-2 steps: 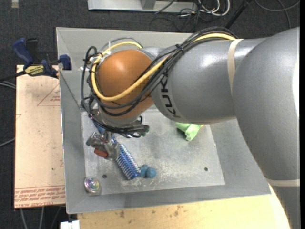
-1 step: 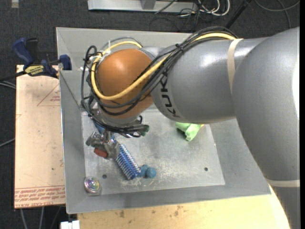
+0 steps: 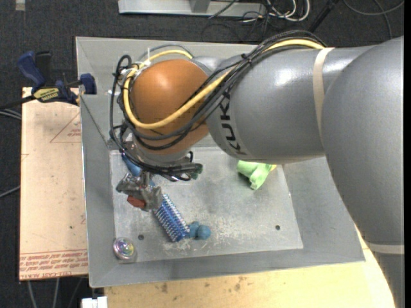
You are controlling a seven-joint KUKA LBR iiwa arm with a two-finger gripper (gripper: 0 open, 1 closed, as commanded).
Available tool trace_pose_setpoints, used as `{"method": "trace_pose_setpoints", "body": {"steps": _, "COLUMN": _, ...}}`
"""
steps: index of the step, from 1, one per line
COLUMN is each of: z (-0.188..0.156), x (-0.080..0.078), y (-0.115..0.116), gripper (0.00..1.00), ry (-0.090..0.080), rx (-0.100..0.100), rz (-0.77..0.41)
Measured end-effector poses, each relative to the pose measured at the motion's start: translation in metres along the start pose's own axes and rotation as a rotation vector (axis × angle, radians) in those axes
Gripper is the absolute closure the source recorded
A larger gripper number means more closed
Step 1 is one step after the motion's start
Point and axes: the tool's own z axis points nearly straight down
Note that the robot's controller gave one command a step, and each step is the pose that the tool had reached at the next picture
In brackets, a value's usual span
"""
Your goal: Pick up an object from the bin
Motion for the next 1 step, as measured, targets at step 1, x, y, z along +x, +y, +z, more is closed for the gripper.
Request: {"method": "trace_pose_setpoints", "body": {"steps": 1, "z": -0.0045, "x": -0.0009, "y": -0.0001, "gripper": 1.00, "ry": 0.001, "rx": -0.001, "rz": 0.004}}
